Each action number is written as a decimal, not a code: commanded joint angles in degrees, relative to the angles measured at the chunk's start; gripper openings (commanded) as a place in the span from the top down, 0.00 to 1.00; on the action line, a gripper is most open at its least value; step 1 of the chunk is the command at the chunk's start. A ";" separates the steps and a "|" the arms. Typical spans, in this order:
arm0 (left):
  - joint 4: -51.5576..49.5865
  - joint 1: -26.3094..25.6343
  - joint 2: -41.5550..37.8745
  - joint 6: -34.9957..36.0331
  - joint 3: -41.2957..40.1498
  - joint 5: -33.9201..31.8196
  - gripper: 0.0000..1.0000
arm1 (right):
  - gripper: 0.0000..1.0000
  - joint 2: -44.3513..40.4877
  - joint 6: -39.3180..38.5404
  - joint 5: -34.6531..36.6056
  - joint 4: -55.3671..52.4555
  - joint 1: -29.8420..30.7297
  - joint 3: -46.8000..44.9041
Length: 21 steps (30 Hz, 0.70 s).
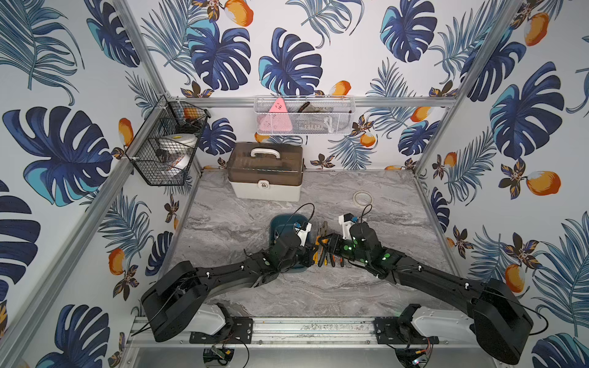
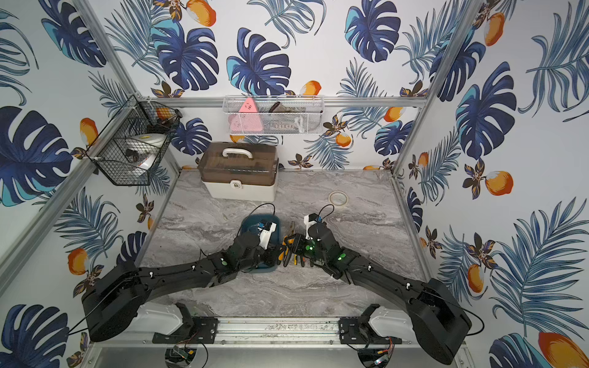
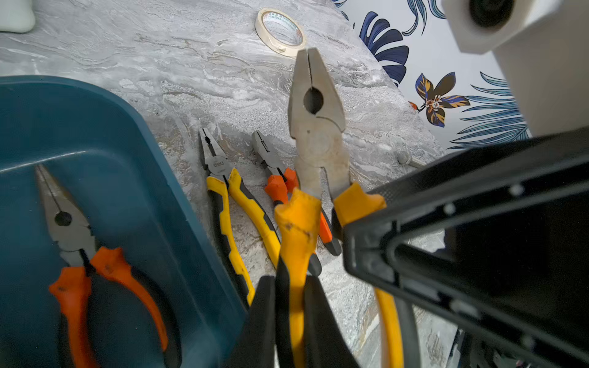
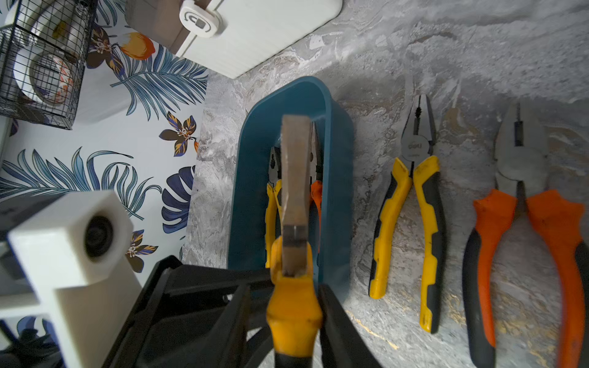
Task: Take the pliers out of the storage box
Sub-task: Place the pliers at the center of the board.
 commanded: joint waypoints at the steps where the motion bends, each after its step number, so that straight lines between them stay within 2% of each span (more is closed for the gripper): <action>1: 3.38 -0.04 -0.61 0.36 -0.15 0.23 1.00 | 0.62 0.67 1.53 0.90 2.53 0.37 -0.10; 15: 3.79 -0.05 -0.73 -1.13 -0.62 1.06 1.00 | 0.62 4.49 2.46 2.69 5.98 0.98 0.58; 21: 3.48 -0.09 -0.63 -0.95 -0.59 0.43 1.00 | 0.73 5.48 1.27 2.77 5.39 1.15 2.37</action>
